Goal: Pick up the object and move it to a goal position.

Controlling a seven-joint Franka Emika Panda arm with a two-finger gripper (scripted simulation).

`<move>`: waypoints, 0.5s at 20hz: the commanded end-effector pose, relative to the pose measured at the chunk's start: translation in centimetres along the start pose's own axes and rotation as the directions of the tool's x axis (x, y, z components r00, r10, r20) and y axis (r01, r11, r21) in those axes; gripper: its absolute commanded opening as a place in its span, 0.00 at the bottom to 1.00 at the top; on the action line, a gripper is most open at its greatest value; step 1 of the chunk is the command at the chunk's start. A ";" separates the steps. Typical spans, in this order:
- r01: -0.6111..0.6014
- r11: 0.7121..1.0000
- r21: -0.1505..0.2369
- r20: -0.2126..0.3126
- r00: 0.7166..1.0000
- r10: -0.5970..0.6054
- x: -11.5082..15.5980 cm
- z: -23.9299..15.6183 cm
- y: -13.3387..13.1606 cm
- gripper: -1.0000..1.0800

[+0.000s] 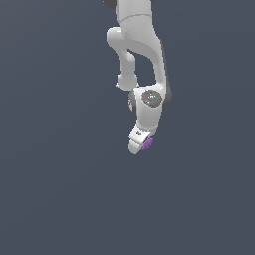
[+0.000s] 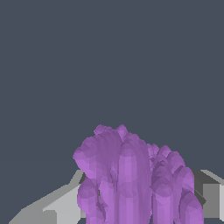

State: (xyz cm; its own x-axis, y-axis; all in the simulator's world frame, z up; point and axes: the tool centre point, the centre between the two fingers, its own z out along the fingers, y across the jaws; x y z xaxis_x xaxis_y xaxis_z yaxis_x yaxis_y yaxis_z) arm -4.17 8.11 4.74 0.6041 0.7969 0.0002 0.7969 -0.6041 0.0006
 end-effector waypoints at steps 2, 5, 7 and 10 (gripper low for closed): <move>0.001 1.000 0.001 0.000 1.000 -0.001 0.0 0.1 -0.1 0.00; 0.000 1.000 0.000 0.000 1.000 0.000 0.0 0.0 0.1 0.00; 0.000 1.000 0.000 0.000 1.000 0.000 -0.2 -0.1 0.6 0.00; 0.000 1.000 0.000 0.000 1.000 0.000 -0.6 -0.3 1.7 0.00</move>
State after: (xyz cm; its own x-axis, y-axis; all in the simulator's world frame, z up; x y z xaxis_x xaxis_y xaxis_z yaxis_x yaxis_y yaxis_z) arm -3.50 7.15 4.94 0.6030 0.7977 0.0000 0.7977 -0.6030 0.0002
